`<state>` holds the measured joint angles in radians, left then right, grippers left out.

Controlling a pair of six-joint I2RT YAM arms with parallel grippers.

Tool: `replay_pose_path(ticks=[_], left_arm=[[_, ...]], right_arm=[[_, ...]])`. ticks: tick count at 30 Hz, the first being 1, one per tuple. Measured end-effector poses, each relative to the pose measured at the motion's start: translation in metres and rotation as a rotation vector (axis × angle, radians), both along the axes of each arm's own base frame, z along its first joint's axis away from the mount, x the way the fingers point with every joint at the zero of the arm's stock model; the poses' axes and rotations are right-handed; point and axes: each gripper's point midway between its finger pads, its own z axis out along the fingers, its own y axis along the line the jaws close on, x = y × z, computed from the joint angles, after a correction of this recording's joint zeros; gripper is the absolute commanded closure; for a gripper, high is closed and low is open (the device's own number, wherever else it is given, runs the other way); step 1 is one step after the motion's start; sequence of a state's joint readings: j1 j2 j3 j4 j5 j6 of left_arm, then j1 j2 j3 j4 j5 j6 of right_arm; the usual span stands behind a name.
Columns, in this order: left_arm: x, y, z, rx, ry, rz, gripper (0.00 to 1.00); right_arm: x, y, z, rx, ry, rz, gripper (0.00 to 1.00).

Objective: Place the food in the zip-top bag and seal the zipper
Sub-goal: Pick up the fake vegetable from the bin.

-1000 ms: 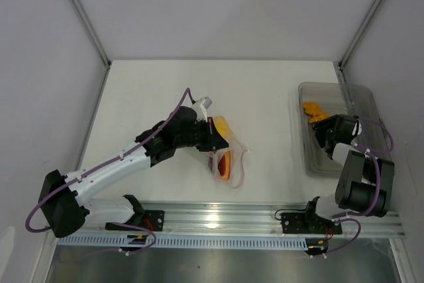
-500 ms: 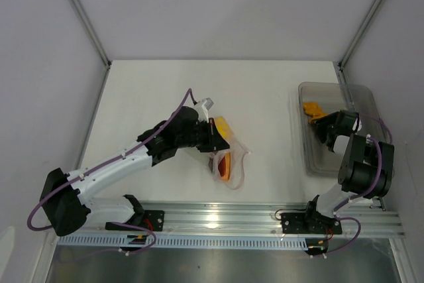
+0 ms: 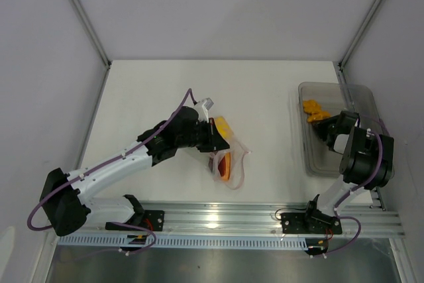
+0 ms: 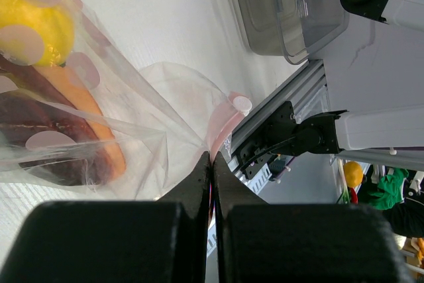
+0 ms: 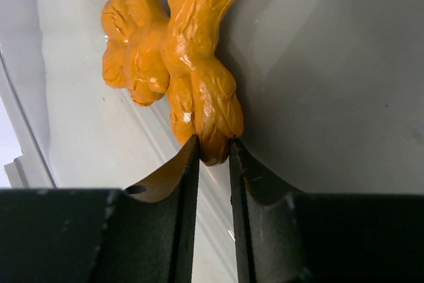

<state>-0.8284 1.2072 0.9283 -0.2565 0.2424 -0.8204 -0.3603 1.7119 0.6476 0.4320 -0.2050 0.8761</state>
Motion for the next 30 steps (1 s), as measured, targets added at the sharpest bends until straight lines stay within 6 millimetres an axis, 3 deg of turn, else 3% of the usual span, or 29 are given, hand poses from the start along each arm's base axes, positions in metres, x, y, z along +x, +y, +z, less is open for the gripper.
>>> replay_pose_path(ticks=[7, 14, 24, 30], left_arm=[[0.000, 0.000, 0.000, 0.000, 0.000, -0.001, 0.99], [0.000, 0.000, 0.000, 0.000, 0.000, -0.001, 0.99], [-0.002, -0.001, 0.001, -0.006, 0.006, -0.007, 0.99], [-0.008, 0.001, 0.000, -0.017, 0.021, -0.017, 0.99]], right_arm=[[0.001, 0.001, -0.001, 0.011, -0.003, 0.005, 1.00], [-0.009, 0.001, 0.006, -0.015, 0.010, 0.004, 1.00], [-0.032, 0.002, 0.066, -0.123, -0.090, 0.001, 1.00], [-0.044, 0.003, 0.084, -0.168, -0.096, 0.011, 1.00]])
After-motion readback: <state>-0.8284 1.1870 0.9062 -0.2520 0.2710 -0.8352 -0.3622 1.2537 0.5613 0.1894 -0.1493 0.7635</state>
